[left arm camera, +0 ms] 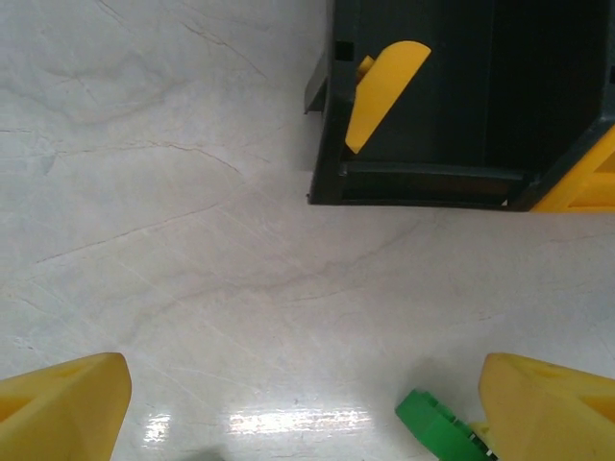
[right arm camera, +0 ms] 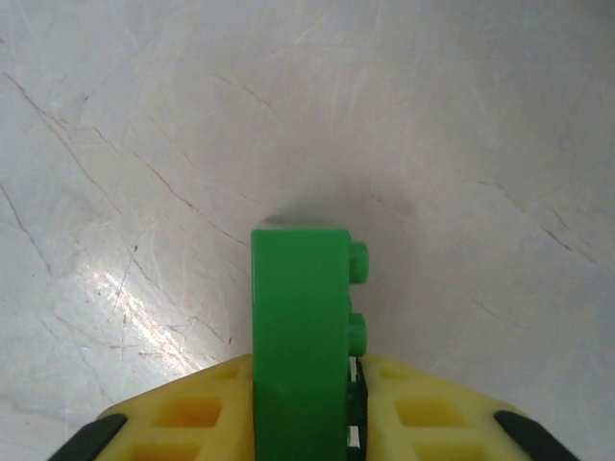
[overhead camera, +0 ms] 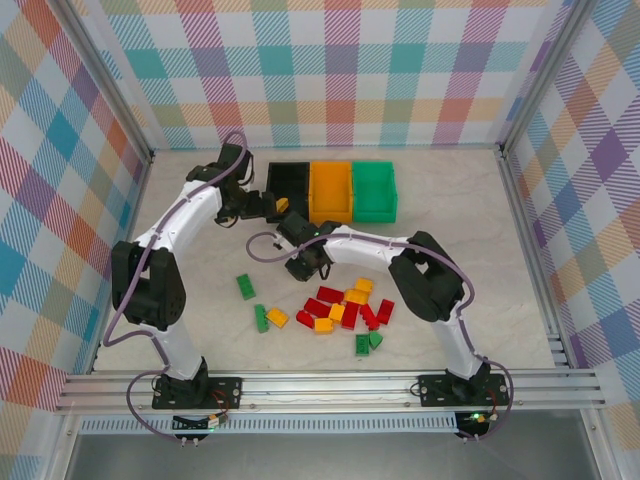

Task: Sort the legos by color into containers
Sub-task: Pick up the lego from the center of the table, then place the lego in the container.

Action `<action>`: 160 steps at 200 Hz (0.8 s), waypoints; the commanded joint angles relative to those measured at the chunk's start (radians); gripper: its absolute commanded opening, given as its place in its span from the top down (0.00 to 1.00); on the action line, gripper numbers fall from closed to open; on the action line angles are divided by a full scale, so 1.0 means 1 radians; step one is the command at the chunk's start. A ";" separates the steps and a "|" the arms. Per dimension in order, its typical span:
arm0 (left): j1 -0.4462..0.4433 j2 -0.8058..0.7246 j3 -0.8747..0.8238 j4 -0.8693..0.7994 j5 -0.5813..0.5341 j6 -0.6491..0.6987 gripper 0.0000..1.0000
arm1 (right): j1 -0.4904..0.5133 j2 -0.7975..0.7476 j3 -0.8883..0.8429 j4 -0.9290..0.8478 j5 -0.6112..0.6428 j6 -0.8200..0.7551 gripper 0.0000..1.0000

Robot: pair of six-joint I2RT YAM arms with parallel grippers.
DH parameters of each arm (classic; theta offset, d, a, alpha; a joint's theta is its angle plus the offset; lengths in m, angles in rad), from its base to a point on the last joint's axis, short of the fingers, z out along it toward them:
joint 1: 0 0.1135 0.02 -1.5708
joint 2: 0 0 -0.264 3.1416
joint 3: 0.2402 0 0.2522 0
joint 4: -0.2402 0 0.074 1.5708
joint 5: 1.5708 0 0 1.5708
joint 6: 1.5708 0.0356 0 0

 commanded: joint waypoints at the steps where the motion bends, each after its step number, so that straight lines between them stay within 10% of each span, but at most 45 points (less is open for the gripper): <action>1: 0.020 -0.016 -0.007 -0.011 0.030 -0.006 0.07 | -0.018 -0.033 -0.030 0.013 -0.025 0.025 0.75; 67: 0.027 -0.019 -0.007 -0.011 0.031 -0.009 0.07 | -0.241 -0.214 -0.096 0.132 -0.141 0.215 0.77; 118: 0.027 -0.020 -0.009 -0.013 0.029 -0.009 0.07 | -0.406 -0.067 0.163 0.051 -0.189 0.298 0.75; 160: 0.027 -0.023 -0.006 -0.015 0.024 -0.007 0.07 | -0.419 0.086 0.427 -0.083 -0.193 0.267 0.46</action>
